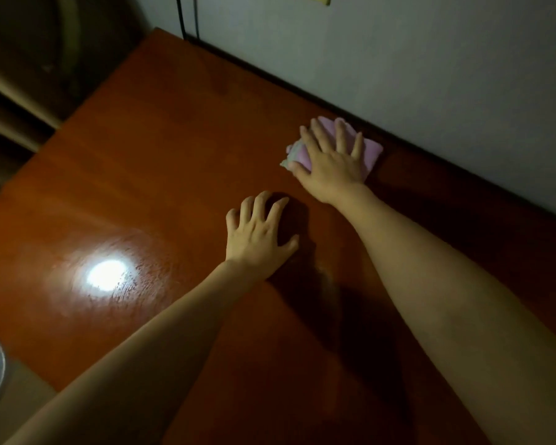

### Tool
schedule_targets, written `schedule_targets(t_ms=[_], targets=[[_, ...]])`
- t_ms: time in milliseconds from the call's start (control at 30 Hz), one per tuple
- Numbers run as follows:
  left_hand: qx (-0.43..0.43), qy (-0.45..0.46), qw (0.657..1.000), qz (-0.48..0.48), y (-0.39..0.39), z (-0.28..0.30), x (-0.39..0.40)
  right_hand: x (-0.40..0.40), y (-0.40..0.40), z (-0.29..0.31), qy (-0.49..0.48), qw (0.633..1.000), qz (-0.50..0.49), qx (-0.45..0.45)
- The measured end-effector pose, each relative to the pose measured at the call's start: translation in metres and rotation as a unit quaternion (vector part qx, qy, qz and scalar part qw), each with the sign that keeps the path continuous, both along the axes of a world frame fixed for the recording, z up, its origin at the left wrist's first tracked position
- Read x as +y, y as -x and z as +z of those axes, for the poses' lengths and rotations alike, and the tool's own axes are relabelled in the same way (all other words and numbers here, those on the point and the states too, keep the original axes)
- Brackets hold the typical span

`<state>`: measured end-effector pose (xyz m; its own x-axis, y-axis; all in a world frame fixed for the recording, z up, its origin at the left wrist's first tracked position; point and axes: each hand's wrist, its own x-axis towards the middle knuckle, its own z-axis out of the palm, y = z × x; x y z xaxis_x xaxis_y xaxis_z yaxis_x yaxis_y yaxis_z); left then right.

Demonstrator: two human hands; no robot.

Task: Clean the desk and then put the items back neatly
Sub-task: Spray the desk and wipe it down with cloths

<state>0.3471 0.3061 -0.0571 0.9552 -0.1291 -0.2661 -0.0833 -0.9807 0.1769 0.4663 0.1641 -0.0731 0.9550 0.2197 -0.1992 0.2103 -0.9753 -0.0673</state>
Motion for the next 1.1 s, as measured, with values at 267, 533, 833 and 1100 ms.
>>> schedule_targets(t_ms=[267, 533, 833, 1100], targets=[[0.026, -0.011, 1.0, 0.006, 0.011, 0.003, 0.002, -0.069, 0.07, 0.003, 0.016, 1.0, 0.012, 0.002], [0.003, -0.008, 1.0, -0.02, 0.02, 0.001, 0.009, -0.05, 0.018, -0.001, -0.021, 0.974, -0.226, 0.009], [0.02, -0.016, 0.999, -0.032, 0.045, 0.006, 0.019, -0.05, 0.178, -0.007, 0.027, 1.0, 0.009, -0.001], [0.011, -0.02, 0.999, -0.045, 0.061, 0.006, 0.037, -0.065, 0.12, 0.0, 0.012, 0.972, -0.235, 0.007]])
